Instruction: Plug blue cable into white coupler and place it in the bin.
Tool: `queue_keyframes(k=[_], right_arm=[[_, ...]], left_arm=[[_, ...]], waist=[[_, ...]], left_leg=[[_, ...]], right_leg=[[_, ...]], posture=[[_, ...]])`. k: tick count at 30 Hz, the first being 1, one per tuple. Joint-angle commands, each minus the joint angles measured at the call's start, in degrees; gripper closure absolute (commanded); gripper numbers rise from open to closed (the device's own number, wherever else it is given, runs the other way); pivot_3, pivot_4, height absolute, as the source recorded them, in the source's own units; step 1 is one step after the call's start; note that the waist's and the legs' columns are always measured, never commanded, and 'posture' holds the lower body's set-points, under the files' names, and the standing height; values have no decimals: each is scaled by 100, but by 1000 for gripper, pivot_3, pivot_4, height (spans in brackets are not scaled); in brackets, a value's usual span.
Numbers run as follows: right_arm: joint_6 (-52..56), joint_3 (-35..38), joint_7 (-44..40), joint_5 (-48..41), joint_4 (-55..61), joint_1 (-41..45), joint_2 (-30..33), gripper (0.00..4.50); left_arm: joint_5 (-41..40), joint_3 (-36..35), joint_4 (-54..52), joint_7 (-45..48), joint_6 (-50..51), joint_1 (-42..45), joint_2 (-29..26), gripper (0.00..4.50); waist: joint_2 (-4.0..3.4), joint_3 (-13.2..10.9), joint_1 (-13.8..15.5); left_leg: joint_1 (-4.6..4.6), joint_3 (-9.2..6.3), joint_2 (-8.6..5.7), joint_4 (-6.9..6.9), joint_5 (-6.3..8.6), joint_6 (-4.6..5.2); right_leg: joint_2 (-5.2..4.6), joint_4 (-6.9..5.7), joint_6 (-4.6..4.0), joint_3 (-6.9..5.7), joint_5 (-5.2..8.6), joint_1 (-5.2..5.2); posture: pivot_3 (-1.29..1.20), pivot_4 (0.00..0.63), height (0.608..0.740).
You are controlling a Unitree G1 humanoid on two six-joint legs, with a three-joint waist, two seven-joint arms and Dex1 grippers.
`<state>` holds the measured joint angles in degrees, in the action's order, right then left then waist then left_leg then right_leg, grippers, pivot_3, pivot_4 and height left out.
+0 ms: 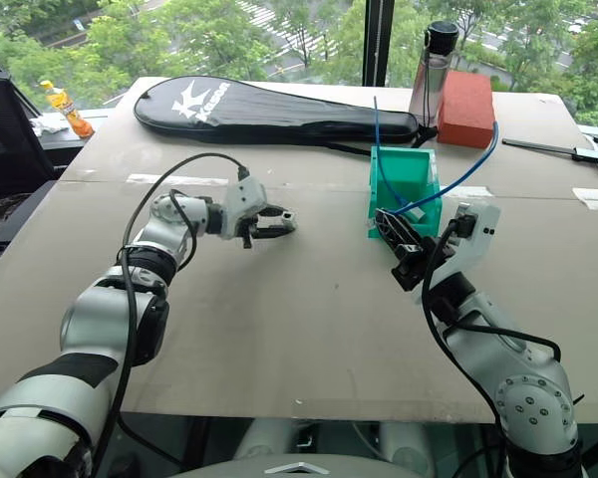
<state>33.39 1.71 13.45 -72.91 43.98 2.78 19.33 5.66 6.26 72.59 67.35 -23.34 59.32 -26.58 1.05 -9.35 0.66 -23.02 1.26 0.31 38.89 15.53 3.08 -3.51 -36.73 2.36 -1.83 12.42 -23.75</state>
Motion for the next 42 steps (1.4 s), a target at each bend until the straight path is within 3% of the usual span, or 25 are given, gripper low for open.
queue_keyframes(k=[1, 9, 14, 19, 25, 42], right_arm=[[-109, 82, 34, -8, 318, -23, 35, 4500], [-27, 192, -117, 208, 365, 40, 395, 4500], [199, 308, -563, 492, 236, 301, 1152, 4500], [360, 228, -1639, 1186, -1, 485, 2020, 4500], [118, -160, -3186, 2373, -568, 557, 2609, 4500], [-750, -1172, -6042, 4274, -2567, 1622, 2404, 4500]], left_arm=[[30, -40, -41, 35, -126, 127, -10, 4186], [-583, -386, -518, 895, 240, -32, 155, 4205], [-1067, -332, -2069, 1257, 1036, -695, 607, 4205], [-1147, 74, -3819, 828, 1643, -1672, 1210, 4205], [-866, 575, -3904, 293, 1352, -2104, 1662, 4205], [-784, 955, -3670, 333, 999, -2136, 1516, 4205]], waist=[[0, 0, -1], [0, 0, 7], [1, 0, 3], [0, -1, 10], [-1, 0, 11], [0, 0, 8]], left_leg=[[0, 0, 0, 0, 0, 0], [0, 1, 0, 0, 0, 0], [-1, 5, -1, 4, 0, 0], [1, 3, 0, 4, 0, 0], [10, 1, 1, 5, 0, 0], [11, 3, 0, 12, 0, 0]], right_leg=[[0, 0, 0, 1, 0, 0], [0, 0, 0, 0, 0, 0], [-3, 2, -1, 7, 0, 1], [-4, 0, -1, 11, 0, 2], [5, -4, -1, 9, 0, 6], [4, -2, -1, 9, -1, 7]], posture=[[0, 150, 740], [0, 150, 740], [0, 150, 740], [0, 150, 740], [0, 150, 740], [0, 150, 740]])
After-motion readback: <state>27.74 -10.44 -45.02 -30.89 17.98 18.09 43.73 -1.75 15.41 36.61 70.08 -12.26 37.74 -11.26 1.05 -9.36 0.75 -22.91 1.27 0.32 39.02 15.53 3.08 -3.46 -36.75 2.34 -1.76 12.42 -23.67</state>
